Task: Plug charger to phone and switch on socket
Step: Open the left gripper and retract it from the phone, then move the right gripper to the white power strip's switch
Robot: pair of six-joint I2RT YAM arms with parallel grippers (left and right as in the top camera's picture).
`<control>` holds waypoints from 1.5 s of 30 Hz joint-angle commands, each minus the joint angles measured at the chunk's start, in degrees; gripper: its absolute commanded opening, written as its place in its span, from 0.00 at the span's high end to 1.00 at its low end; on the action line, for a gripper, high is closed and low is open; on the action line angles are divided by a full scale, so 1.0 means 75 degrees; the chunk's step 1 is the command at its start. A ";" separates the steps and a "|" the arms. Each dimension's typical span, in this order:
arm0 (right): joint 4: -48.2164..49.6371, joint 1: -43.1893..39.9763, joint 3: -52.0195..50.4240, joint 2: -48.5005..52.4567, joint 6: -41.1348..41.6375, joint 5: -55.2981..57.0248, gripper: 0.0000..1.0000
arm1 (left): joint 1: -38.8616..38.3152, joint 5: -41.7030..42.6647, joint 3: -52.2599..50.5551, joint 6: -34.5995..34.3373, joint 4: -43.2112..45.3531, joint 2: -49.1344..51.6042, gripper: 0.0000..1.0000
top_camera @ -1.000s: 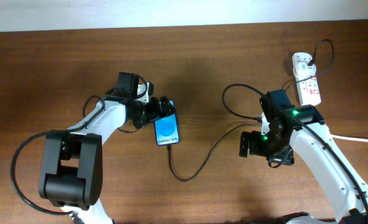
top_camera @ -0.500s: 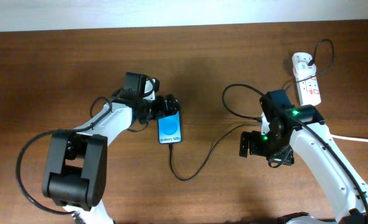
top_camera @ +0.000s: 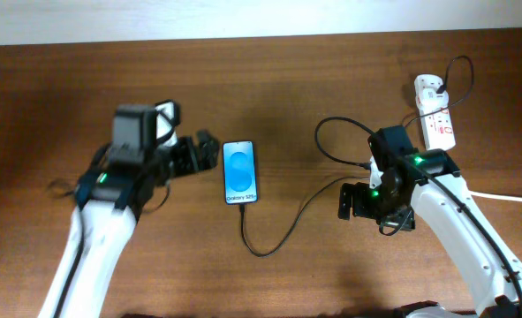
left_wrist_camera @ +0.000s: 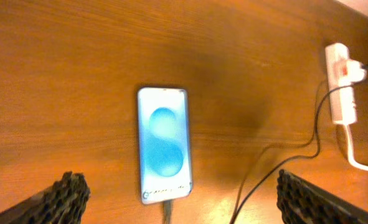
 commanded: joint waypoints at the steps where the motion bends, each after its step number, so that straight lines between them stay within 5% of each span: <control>1: 0.0102 -0.0017 -0.0038 0.0015 0.0061 0.0070 0.02 | -0.0003 -0.1649 0.0003 0.0184 -0.1192 -0.1699 0.01; 11: 0.0157 -0.0017 -0.0038 0.0015 0.0058 0.0067 0.02 | 0.0000 -0.3395 0.0003 0.0181 -0.3809 -0.6105 0.01; 23: -0.0364 -0.0020 -0.0029 -0.1137 0.0484 0.0131 0.00 | 0.0000 -0.3934 -0.0003 0.0175 -0.5301 -0.6426 0.01; 28: -0.0804 -0.0032 -0.0029 -0.2894 0.0924 0.0828 0.24 | 0.0000 -0.3934 -0.0003 0.0175 -0.5301 -0.6426 0.01; 32: -0.0982 -0.0032 -0.0029 -0.4068 0.0921 0.1081 0.60 | 0.0000 -0.3934 -0.0003 0.0175 -0.5301 -0.6426 0.01; 34: -0.1005 -0.0032 0.0006 -0.4669 0.0921 0.1323 0.92 | 0.0000 -0.3934 -0.0003 0.0178 -0.5301 -0.6426 0.01; 40: -0.1291 -0.0102 0.0985 -0.4666 0.0976 0.2180 0.96 | 0.0000 -0.3934 -0.0003 0.0175 -0.5301 -0.6426 0.01; 45: -0.1614 -0.1271 0.2171 -0.3940 0.1236 0.3054 0.96 | 0.0000 -0.3934 -0.0003 0.0178 -0.5301 -0.6426 0.01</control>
